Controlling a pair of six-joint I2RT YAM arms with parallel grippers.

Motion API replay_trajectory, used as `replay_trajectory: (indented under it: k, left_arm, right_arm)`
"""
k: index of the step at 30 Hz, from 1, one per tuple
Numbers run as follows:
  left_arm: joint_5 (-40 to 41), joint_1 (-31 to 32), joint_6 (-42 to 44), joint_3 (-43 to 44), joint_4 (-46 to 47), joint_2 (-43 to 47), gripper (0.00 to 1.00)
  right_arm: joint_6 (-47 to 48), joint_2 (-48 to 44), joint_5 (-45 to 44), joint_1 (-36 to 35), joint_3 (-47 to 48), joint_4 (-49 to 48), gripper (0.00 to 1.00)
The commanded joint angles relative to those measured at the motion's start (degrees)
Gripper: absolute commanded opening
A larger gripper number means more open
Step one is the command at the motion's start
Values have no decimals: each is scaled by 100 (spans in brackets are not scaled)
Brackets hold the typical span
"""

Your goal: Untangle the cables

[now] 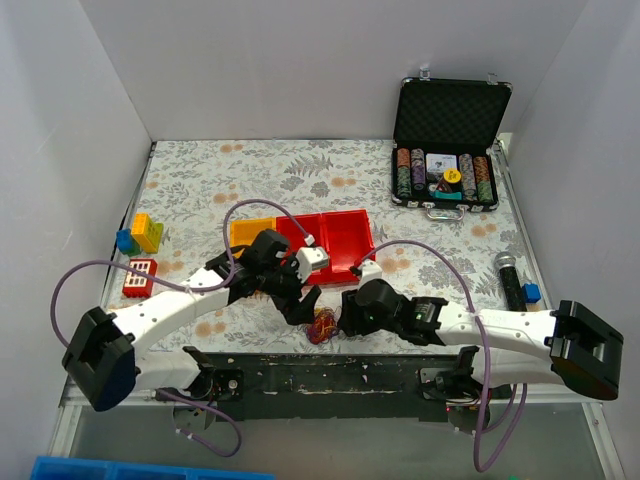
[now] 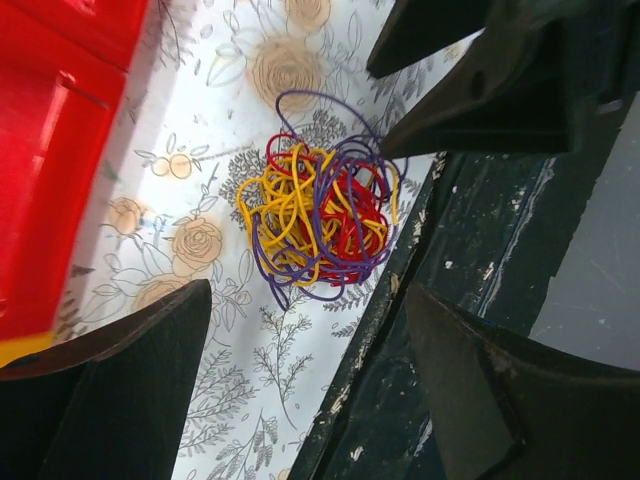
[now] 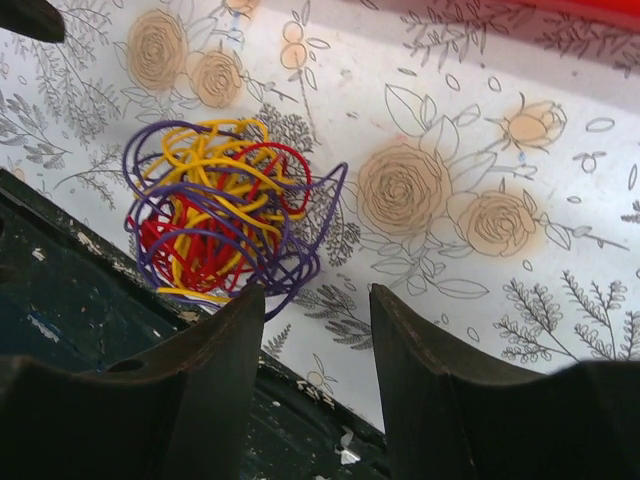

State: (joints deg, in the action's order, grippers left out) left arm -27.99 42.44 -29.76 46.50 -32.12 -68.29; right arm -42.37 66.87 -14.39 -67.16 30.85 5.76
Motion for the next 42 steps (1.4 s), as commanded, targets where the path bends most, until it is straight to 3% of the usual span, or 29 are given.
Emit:
replay_trajectory:
  k: [1,12,18,22,29,36,38,40,42]
  left_arm:
    - [407,168,-381,-159,540,-385,77]
    - [699,177,-549,17,707,-1283,52]
    - [505,177,-443,35,733,-1389,13]
    - [259,177,-496,69,681,-1231,1]
    - [162,177,-522,395,286,-871,0]
    - [382,169,-364,588,-163,-536,0]
    - [417,169,-338,580,-251,-510,0]
    - [365,169,-338,492,-225,-527,0]
    - [347,169,-478,369,-111,-641,17]
  right_arm:
    - [-272,-253,-2,-8,-272,-479,54]
    - [-184,-78,174,-8,-238,-866,50]
    - [-184,-78,191,-8,-238,-831,47]
    - [-166,-87,174,-8,-246,-840,45]
    - [-175,80,200,-8,-246,-875,35]
    - [-193,265,95,-8,-316,-752,13]
    - [-245,291,77,-8,-378,-708,2]
    - [-315,283,51,-8,-465,-716,1]
    - [-368,221,59,-8,-553,-752,1]
